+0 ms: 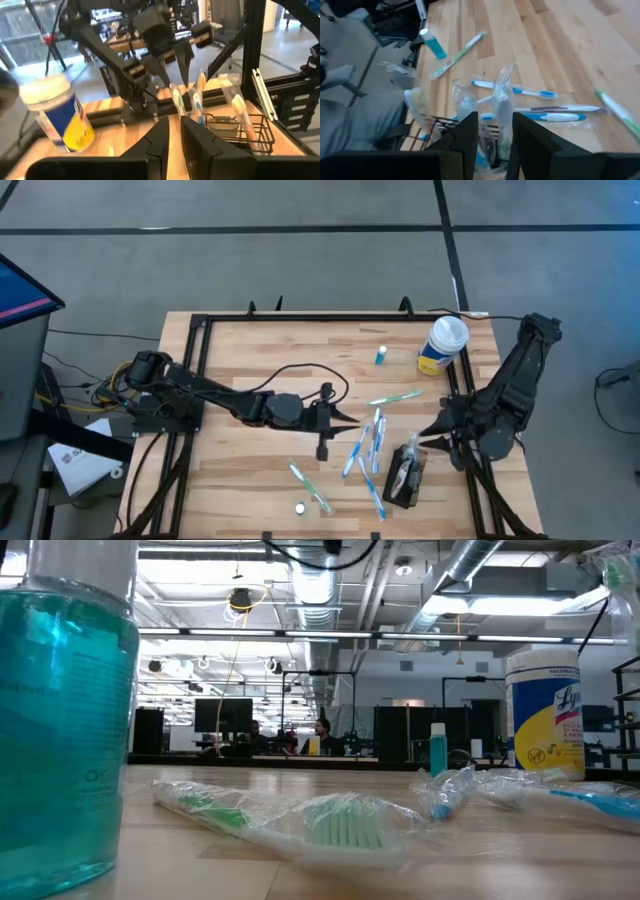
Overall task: Pick & Place toothbrushing station
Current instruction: Put the blue toothbrush into the black wire organizer
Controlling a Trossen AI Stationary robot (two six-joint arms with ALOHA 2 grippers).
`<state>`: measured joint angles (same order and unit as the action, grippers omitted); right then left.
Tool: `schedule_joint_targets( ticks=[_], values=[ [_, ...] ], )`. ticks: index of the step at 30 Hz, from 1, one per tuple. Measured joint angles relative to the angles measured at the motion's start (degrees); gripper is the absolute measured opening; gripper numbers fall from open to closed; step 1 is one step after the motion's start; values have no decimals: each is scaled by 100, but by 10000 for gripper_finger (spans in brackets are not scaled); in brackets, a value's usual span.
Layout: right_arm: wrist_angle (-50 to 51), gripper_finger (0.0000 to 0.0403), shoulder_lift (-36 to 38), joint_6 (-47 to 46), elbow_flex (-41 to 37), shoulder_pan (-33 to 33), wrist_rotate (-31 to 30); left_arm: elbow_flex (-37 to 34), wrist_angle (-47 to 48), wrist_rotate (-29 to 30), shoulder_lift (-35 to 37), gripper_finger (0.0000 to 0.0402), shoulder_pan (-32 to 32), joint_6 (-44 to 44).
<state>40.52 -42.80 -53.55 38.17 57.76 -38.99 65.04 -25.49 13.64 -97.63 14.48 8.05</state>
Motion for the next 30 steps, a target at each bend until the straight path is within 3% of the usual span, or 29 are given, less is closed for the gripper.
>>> schedule_joint_targets(
  ticks=[10, 16, 26, 30],
  values=[
    [286, 90, 468, -4, 2, -35, 217, -437, -51, -20, -85, 40, -8, -1301],
    [284, 71, 499, -4, 1, -104, 313, -446, -171, -348, -640, 40, -26, -1726],
    [279, 66, 499, 14, 2, -131, 339, -442, -209, -387, -1279, 40, -107, -2707],
    [279, 65, 499, 14, 2, -131, 320, -291, 14, -769, -1523, 40, -202, -2937]
  ],
)
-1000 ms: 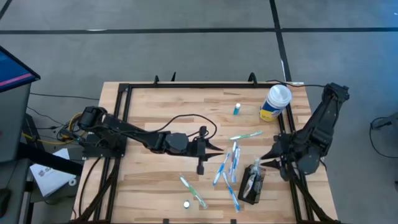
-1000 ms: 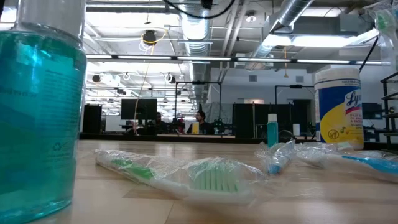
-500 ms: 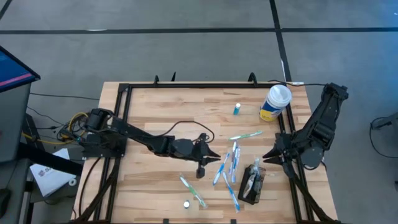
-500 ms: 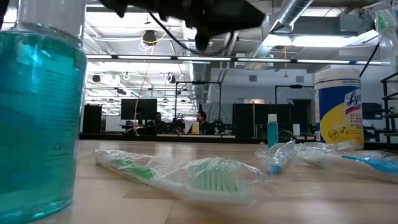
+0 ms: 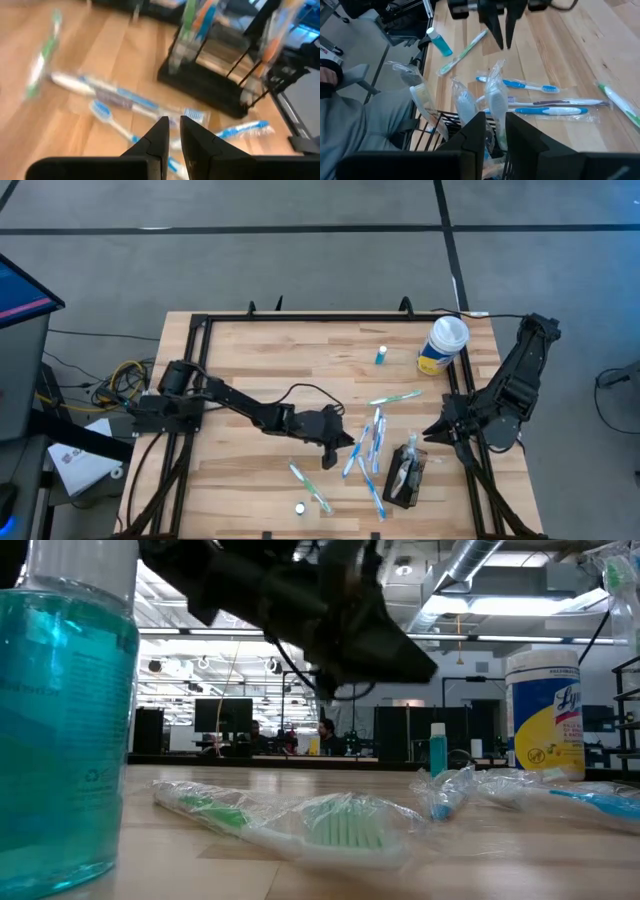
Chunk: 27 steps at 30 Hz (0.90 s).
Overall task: Pick & Place toothbrushing station
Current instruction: Put the blue toothbrush into the black wire organizer
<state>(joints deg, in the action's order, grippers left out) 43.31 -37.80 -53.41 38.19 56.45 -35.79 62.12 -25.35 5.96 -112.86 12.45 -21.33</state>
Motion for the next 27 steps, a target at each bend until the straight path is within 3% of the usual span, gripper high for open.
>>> schedule_joint_targets(
  ticks=[13, 27],
  values=[
    [-3, 65, -4, -9, 1, -177, 88, 1505, 2028, -62, -919, 49, -396, -166],
    [-44, 65, -4, -18, 1, -177, 124, 1673, 2172, -435, -1155, 141, -612, -423]
  ],
)
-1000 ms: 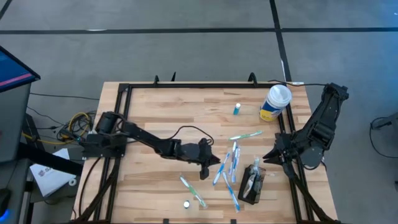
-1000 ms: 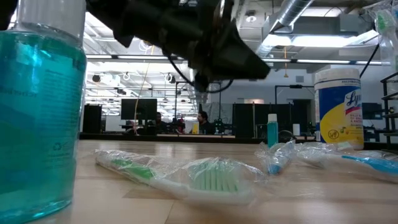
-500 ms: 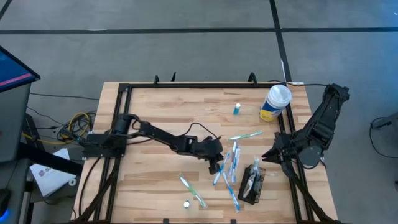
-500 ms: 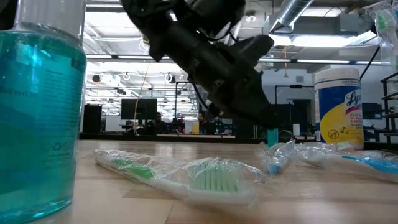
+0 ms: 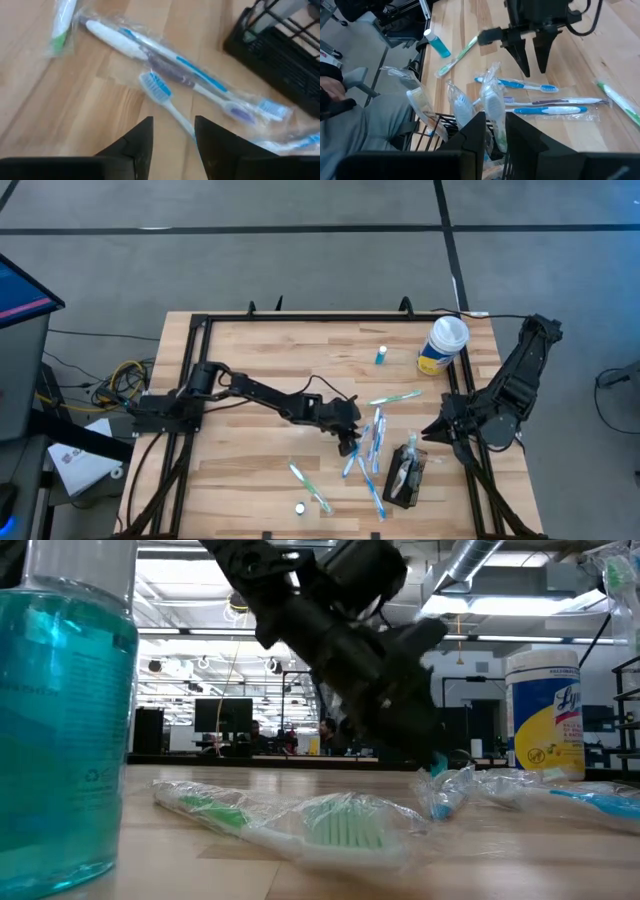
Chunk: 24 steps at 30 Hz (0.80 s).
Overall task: Pick & Place toothbrushing station
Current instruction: Put the blue toothbrush into the black wire organizer
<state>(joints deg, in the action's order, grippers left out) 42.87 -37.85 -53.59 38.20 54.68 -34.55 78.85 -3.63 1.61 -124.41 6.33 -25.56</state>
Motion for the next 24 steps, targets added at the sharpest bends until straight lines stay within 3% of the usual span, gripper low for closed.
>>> schedule_joint_targets(
  ticks=[16, 24],
  values=[
    [-4, 65, -2, -2, 0, 0, 5, 2, -294, -69, -246, 149, 89, -42],
    [-4, 65, -2, -2, 0, 0, 3, 26, -889, -195, -545, 149, 190, -27]
  ],
)
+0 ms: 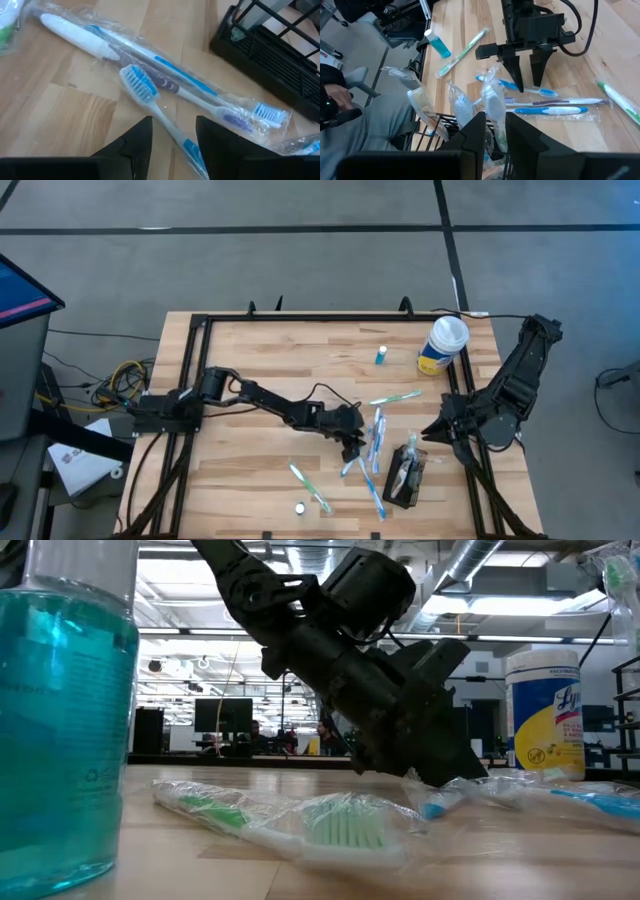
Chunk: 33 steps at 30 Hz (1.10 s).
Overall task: Pick & Place toothbrushing station
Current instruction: Put the blue toothbrush into the black wire organizer
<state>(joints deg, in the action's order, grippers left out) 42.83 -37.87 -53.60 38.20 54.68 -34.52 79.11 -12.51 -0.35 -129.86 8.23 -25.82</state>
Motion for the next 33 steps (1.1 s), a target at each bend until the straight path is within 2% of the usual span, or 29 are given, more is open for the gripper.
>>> schedule_joint_targets(
  ticks=[5, 12, 21, 33],
  values=[
    [0, 65, -4, 0, 0, 0, 0, 0, 26, 26, -4, 124, -2, -4],
    [2, 65, -7, 0, 0, 0, 0, -9, 81, 125, 17, 12, -37, -125],
    [7, 65, -85, 0, 0, 0, 2, -42, 217, 276, 231, 0, -57, 148],
    [4, 65, -81, 2, 0, -4, -20, -35, 118, 785, 978, 0, -57, 751]
  ],
)
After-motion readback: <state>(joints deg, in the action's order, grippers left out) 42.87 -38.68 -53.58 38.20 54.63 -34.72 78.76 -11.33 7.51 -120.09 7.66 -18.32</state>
